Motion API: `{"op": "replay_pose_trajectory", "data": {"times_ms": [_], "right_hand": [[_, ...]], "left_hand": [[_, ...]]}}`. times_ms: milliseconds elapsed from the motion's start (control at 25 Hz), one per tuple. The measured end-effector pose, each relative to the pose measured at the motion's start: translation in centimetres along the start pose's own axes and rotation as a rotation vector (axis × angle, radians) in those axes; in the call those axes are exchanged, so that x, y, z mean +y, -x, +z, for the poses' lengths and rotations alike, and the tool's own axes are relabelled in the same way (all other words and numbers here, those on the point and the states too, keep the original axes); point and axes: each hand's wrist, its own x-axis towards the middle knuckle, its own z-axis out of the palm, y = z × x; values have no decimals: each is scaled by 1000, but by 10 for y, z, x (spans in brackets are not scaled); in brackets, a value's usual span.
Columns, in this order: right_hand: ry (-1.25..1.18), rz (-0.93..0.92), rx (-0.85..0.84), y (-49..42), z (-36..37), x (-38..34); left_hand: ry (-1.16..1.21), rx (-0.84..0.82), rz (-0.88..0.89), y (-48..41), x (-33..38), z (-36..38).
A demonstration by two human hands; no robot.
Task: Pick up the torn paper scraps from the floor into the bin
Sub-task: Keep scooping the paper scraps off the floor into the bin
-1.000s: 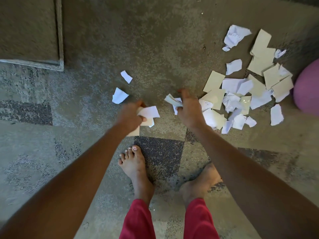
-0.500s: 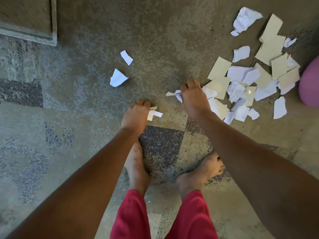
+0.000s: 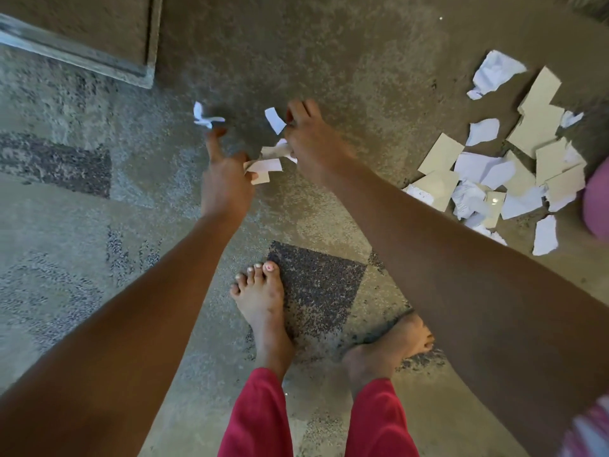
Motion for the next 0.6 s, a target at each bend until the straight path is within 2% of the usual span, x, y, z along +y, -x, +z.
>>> {"op": "replay_pose_trajectory", "data": {"times_ms": [240,320,480,600], "right_hand": [[158,-144,-164,-32,-3,-12],[155,-149,-156,-30,0,-13],[134,-184,-118,-26,0,-12],[103,-175,-120,-25,-4,-12]], "left_hand": [[-47,51,15,-24,-9,-14],[-52,101,11,-40,-16,-23],[114,114,-110,-79,-38,-35],[-11,109,-144,-86,-45,-32]]}}
